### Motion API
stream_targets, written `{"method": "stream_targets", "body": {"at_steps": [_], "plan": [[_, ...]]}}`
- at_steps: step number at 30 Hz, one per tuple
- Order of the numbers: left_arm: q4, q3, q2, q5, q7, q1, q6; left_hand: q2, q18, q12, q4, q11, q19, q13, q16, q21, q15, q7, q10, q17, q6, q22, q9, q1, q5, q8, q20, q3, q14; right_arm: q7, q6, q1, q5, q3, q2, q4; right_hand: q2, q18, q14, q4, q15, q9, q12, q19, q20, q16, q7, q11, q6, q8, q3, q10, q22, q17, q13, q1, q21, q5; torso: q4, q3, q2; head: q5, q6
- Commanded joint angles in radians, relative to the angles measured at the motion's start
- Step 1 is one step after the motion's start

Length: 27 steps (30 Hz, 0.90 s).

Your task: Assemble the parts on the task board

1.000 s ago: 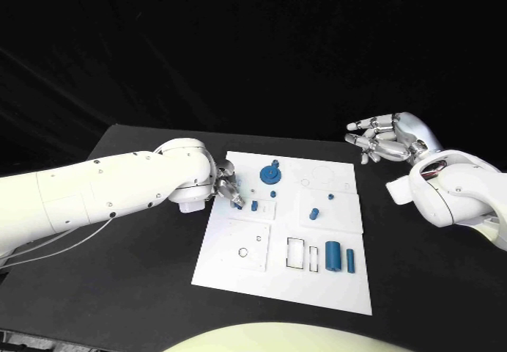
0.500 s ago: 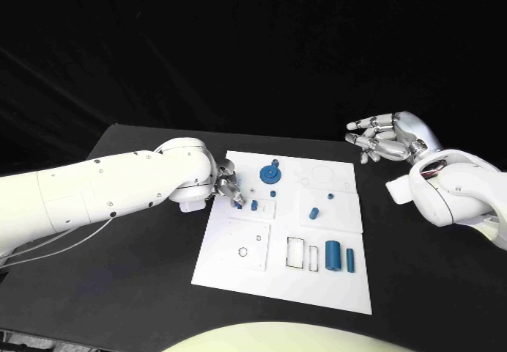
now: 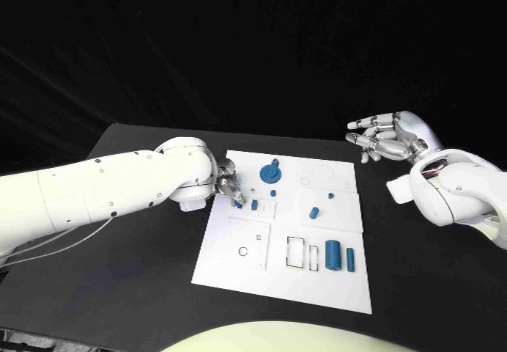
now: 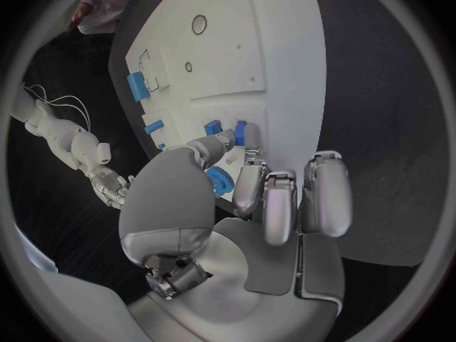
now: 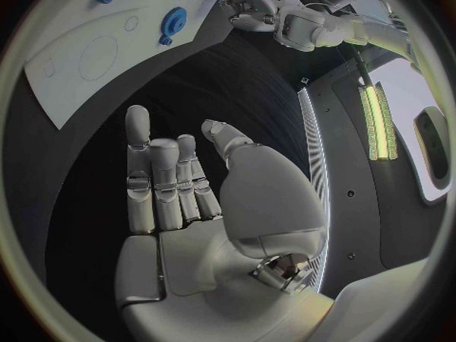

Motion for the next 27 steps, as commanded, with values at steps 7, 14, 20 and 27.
{"method": "stream_targets", "body": {"at_steps": [7,14,20,27], "plan": [[0.005,-0.008,0.005,-0.028,-0.013,-0.011,0.028,0.015,-0.016,0.007,-0.058,-0.022,0.01,0.006,0.006,0.007,-0.008,-0.036,0.033,0.263,0.046,0.078,-0.003,0.01,0.001,0.002,0.002,0.048,0.103,0.01,0.009,0.0,-0.006,0.0,0.0,0.001,0.0,0.013,-0.007,-0.001,-0.002,0.001,0.005,-0.002,0.001,0.001,-0.002,0.001,-0.008,0.007,-0.006,-0.007,-0.001,-0.001,-0.002,0.01,-0.005,0.005,0.0004,-0.0003,0.0,0.001,0.0],[0.008,-0.008,0.002,-0.043,-0.013,-0.011,0.035,0.015,-0.017,0.012,-0.065,-0.023,0.013,0.017,0.006,0.013,-0.009,-0.037,0.039,0.263,0.051,0.084,-0.004,0.011,0.001,0.003,0.001,0.051,0.103,0.011,0.01,0.0,-0.006,0.0,0.001,0.001,0.0,0.013,-0.007,-0.001,-0.002,0.001,0.005,-0.002,0.001,0.002,-0.002,0.001,-0.009,0.007,-0.006,-0.007,-0.002,-0.001,-0.003,0.01,-0.005,0.007,-0.0001,-0.0005,0.0,0.002,0.001],[0.011,-0.007,-0.002,-0.05,-0.013,-0.011,0.036,0.015,-0.018,0.018,-0.069,-0.023,0.015,0.028,0.006,0.015,-0.009,-0.038,0.044,0.263,0.055,0.087,-0.005,0.01,0.001,0.004,0.0,0.052,0.103,0.01,0.01,0.0,-0.006,0.0,0.001,0.0,0.0,0.013,-0.007,-0.001,-0.002,0.001,0.005,-0.002,0.001,0.002,-0.002,0.001,-0.009,0.007,-0.006,-0.007,-0.002,-0.001,-0.003,0.01,-0.005,0.007,0.0002,-0.0005,0.0,0.001,0.0],[0.014,-0.007,-0.004,-0.055,-0.011,-0.011,0.027,0.015,-0.019,0.022,-0.072,-0.024,0.018,0.037,0.006,0.02,-0.01,-0.039,0.048,0.263,0.059,0.092,-0.006,0.008,0.001,0.005,-0.001,0.053,0.103,0.011,0.01,0.0,-0.007,0.0,0.002,0.0,0.0,0.013,-0.007,-0.001,-0.002,0.001,0.006,-0.001,0.001,0.002,-0.002,0.001,-0.009,0.007,-0.006,-0.007,-0.002,-0.002,-0.003,0.011,-0.005,0.01,-0.0002,-0.0003,0.0,0.002,0.0]]}}
